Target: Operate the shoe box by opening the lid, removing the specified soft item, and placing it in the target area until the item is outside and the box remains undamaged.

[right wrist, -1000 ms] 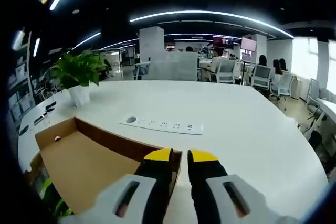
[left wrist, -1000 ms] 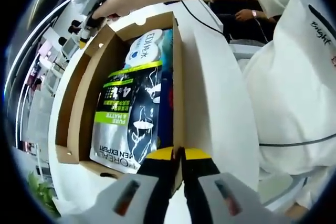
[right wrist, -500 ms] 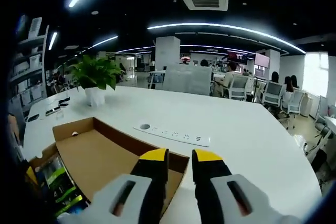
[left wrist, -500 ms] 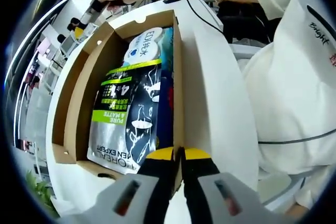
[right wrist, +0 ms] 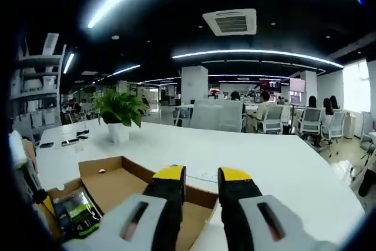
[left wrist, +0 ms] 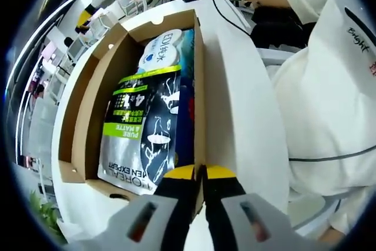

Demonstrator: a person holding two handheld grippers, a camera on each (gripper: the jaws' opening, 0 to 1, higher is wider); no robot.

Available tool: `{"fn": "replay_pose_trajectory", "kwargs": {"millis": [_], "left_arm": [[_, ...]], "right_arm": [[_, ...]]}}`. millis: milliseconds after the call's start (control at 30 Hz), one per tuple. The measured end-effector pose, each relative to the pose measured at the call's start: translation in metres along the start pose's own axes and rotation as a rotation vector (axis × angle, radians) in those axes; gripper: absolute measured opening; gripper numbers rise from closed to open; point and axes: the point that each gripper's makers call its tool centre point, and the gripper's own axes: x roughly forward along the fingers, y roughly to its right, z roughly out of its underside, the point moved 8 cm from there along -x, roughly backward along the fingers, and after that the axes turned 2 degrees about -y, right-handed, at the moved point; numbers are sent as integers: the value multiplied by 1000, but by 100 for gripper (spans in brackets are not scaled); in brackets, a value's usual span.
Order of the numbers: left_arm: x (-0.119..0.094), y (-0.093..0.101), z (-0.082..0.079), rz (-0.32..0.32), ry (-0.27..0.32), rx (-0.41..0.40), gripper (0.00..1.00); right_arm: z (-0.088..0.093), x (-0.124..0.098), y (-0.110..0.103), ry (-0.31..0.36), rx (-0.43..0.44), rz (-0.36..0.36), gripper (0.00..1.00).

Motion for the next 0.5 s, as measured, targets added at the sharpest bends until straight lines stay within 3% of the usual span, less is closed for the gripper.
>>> {"fn": "replay_pose_trajectory", "kwargs": {"millis": [167, 267, 400, 500], "left_arm": [[0, -3, 0, 17, -2, -44, 4], [0, -2, 1, 23, 7, -27, 4], [2, 1, 3, -1, 21, -2, 5], [2, 0, 2, -8, 26, -8, 5]], "right_arm": [[-6, -7, -4, 44, -70, 23, 22], [-8, -10, -6, 49, -75, -26, 23], [-4, -16, -9, 42, -94, -44, 22], [0, -20, -10, 7, -62, -64, 22]]}}
